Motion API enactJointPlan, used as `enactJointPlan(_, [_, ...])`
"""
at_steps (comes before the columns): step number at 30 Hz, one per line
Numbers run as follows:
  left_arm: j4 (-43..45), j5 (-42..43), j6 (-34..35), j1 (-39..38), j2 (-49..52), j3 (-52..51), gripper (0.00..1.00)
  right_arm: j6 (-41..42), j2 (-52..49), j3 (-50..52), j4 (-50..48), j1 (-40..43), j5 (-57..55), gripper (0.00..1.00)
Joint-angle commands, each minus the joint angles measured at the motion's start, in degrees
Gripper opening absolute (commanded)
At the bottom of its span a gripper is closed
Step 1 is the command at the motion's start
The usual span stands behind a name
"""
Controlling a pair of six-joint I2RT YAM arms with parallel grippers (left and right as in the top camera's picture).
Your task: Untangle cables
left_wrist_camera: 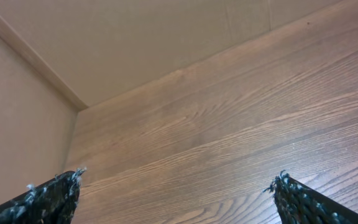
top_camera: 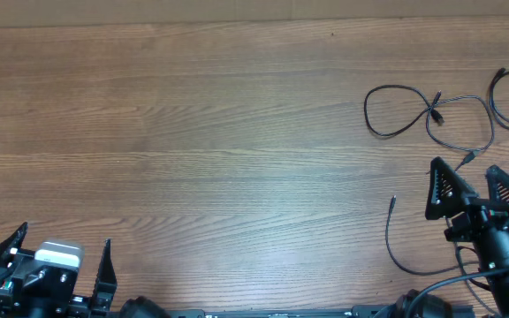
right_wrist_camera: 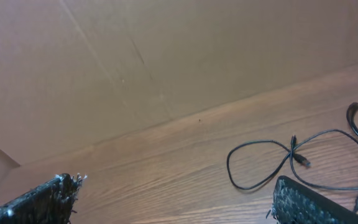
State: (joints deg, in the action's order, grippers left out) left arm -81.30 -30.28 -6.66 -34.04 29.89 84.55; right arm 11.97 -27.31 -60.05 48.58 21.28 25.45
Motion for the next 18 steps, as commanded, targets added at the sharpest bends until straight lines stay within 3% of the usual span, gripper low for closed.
enactJointPlan(1, [0.02, -1.01, -1.05, -0.33, -0.17, -0.09, 0.99, -0.2, -0.13, -1.46, -0.02, -0.33, -0.31, 1.0])
enactJointPlan(18, [0.02, -1.01, -1.05, -0.33, -0.17, -0.09, 1.0, -0.09, -0.13, -1.42, 3.98, -0.33, -2.91, 1.0])
